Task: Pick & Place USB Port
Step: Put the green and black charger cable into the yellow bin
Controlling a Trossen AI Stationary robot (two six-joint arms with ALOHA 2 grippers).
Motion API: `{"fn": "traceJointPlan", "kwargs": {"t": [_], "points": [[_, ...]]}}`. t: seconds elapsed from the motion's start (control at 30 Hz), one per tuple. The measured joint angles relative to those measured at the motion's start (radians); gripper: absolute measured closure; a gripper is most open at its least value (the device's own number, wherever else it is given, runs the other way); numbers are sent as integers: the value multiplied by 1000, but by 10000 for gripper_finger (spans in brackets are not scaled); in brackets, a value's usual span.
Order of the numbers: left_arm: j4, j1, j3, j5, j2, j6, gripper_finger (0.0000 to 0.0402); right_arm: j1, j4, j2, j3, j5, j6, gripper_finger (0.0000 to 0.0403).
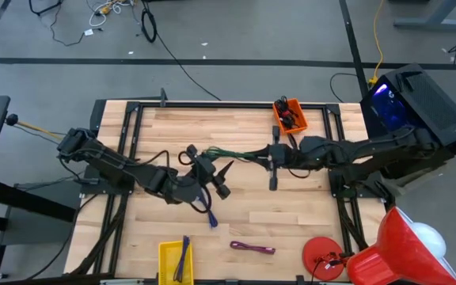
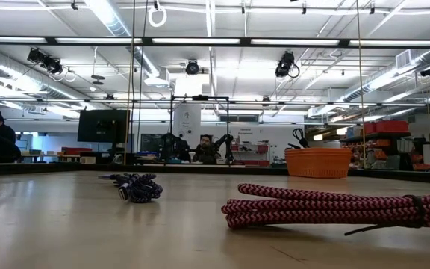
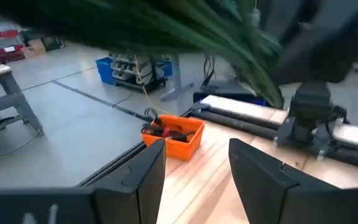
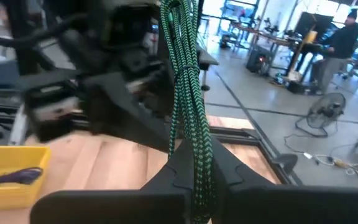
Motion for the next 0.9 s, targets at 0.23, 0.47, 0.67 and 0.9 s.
{"fn": "traceJointPlan", "kwargs": {"t": [0.23, 0.47, 0.67, 0.9], "points": [[267, 9, 0, 197, 0, 211, 220, 85, -25, -23, 0, 145, -48, 392], [385, 27, 0, 332, 0, 256, 220, 108, -20, -25, 0, 148, -51, 392], [389, 44, 0, 336, 0, 259, 229, 129, -21, -25, 0, 154, -51, 392], [383, 43, 0, 357, 0, 271, 370, 129, -27, -24, 0, 148, -49, 392]]}}
